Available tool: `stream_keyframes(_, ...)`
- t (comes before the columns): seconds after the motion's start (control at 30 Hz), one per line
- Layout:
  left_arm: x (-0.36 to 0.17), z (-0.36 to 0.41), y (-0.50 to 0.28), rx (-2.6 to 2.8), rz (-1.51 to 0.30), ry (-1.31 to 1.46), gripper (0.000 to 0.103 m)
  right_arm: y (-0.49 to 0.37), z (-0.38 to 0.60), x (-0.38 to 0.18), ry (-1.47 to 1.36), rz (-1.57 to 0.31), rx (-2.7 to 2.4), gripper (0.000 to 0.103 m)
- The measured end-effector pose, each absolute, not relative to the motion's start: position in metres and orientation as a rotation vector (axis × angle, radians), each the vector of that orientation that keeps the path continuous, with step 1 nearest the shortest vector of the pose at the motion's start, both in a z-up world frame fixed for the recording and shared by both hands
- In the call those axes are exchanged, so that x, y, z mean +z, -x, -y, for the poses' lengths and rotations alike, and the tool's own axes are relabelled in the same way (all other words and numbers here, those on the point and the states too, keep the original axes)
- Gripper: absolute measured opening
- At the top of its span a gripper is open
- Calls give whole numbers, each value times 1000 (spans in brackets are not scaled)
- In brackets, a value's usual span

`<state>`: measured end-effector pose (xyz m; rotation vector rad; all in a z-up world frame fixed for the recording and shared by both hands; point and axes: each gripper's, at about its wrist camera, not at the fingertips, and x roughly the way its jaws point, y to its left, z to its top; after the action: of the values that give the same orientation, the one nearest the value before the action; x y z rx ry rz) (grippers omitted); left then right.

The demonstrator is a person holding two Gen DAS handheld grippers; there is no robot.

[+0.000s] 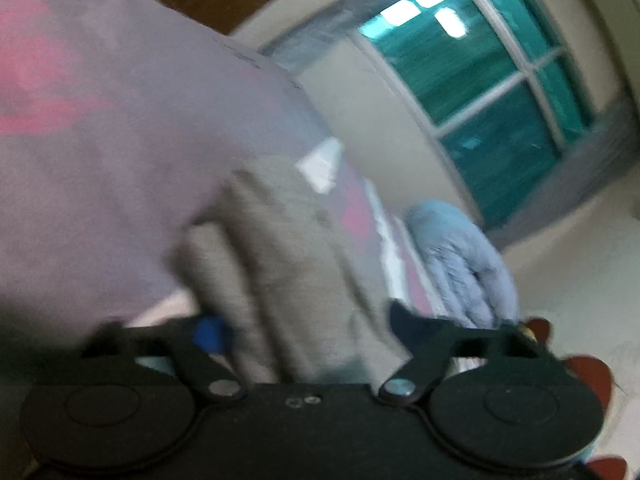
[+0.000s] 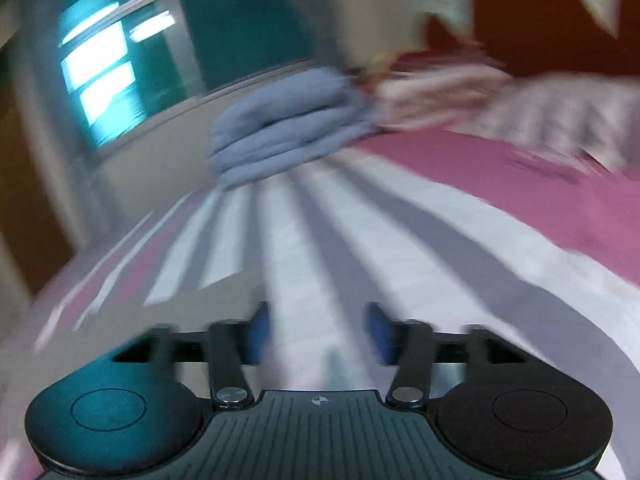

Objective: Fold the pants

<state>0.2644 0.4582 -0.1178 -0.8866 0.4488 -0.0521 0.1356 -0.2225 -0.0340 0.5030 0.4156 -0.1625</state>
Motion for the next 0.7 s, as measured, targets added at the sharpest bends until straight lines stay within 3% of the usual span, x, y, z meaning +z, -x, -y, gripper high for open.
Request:
stream_keyframes(0.23, -108, -454, -255, -17, -441, 900, 19, -112, 268, -53, -784, -381, -264, 77)
stream_keyframes(0.5, -19, -403, -236, -16, -365, 627, 18, -111, 266, -49, -821, -397, -178, 77)
stream_keyframes(0.7, 46, -323, -249, -116, -332, 388, 18, -105, 283, -45, -868, -366, -126, 77)
